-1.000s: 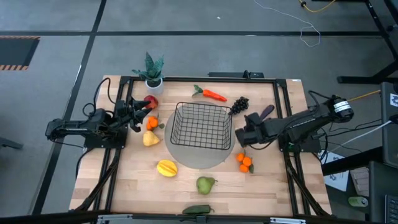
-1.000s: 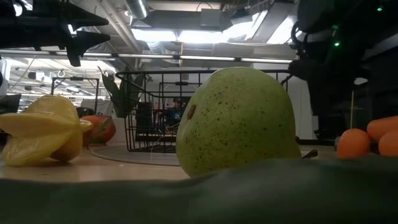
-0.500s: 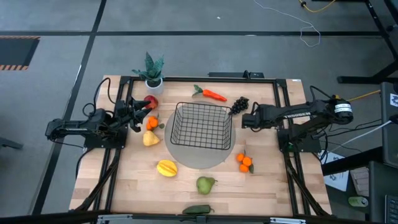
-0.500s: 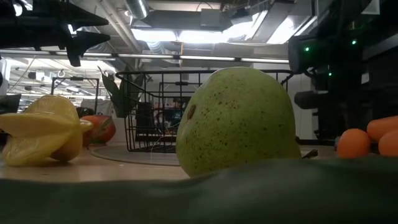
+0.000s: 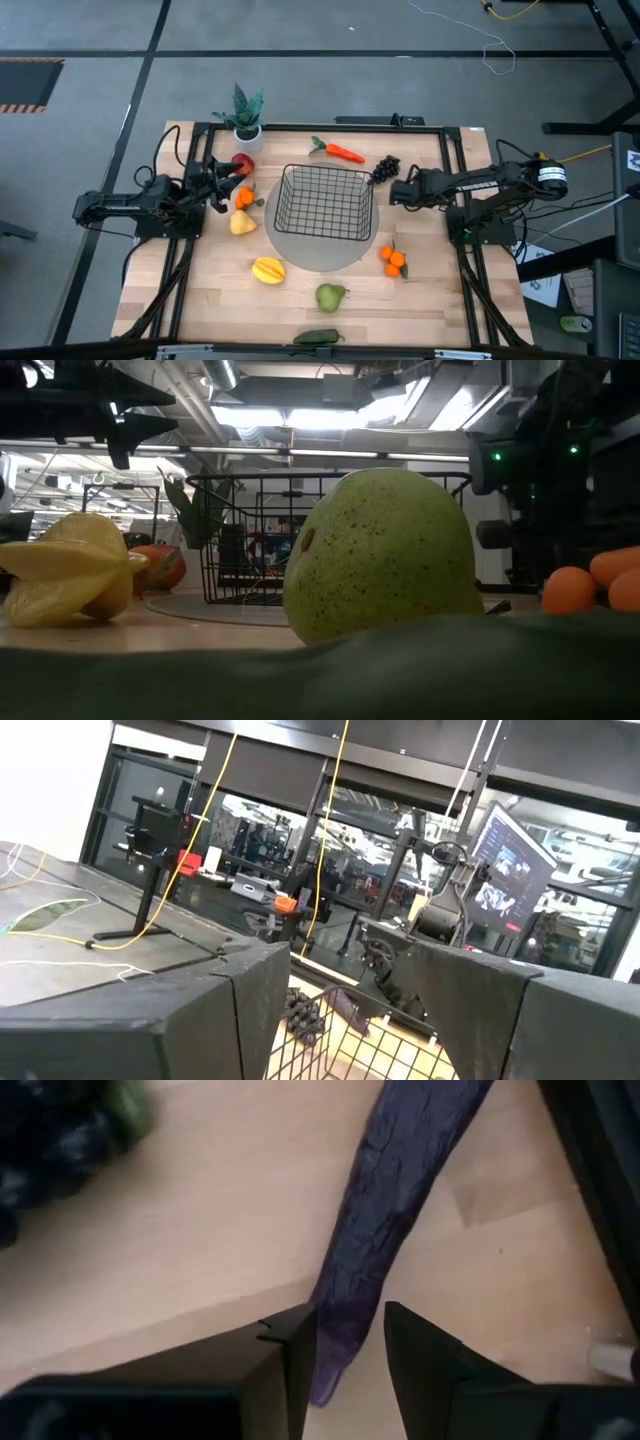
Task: Build produce basket
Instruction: Put the purple eggplant into the black wire basket
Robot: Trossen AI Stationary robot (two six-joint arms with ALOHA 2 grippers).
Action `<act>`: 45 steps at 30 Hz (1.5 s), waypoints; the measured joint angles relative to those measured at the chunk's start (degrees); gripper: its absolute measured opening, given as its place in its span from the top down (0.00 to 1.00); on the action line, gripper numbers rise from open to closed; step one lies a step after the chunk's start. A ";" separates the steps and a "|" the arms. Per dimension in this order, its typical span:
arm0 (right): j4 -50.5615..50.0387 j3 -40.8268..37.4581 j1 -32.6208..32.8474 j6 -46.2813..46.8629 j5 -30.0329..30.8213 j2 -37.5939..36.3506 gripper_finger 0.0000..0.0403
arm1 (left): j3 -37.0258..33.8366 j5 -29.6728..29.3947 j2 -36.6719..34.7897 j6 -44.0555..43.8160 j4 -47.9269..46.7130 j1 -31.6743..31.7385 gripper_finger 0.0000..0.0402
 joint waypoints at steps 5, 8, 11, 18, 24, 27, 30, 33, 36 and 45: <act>0.90 -1.96 -0.05 0.05 0.92 -0.13 0.73 | 0.00 -0.02 -0.01 -0.07 0.00 0.00 0.50; 0.82 -2.48 -0.07 -0.04 1.21 -0.15 0.73 | 0.00 -0.02 -0.02 -0.09 0.02 0.01 0.50; 0.89 -2.58 -0.07 -0.95 1.48 -0.15 0.73 | 0.00 -0.02 0.00 -0.11 0.02 0.01 0.50; 1.17 -2.68 -0.09 -9.77 1.84 -0.09 0.73 | 0.00 -0.02 0.00 -0.33 0.04 0.00 0.50; 2.10 -2.70 -0.12 -15.22 1.85 -0.09 0.73 | 0.00 -0.02 0.00 -0.35 0.04 0.00 0.50; 3.12 -2.77 -0.12 -16.71 1.76 -0.02 0.73 | 0.00 -0.02 -0.01 -0.35 0.04 0.01 0.50; 4.18 -3.09 -0.07 -15.57 0.19 0.20 0.73 | 0.00 -0.04 0.00 -0.35 0.04 0.01 0.50; 6.91 -2.90 -0.44 -15.71 -0.53 0.11 0.73 | 0.00 -0.04 0.00 -0.39 0.04 0.01 0.50; 7.86 -2.90 -0.36 -16.70 -0.88 0.11 0.74 | 0.00 -0.03 -0.02 -0.39 0.04 0.00 0.50; 7.68 -2.87 -0.36 -16.98 0.55 0.07 0.96 | 0.00 -0.03 -0.01 -0.42 -0.01 0.01 0.50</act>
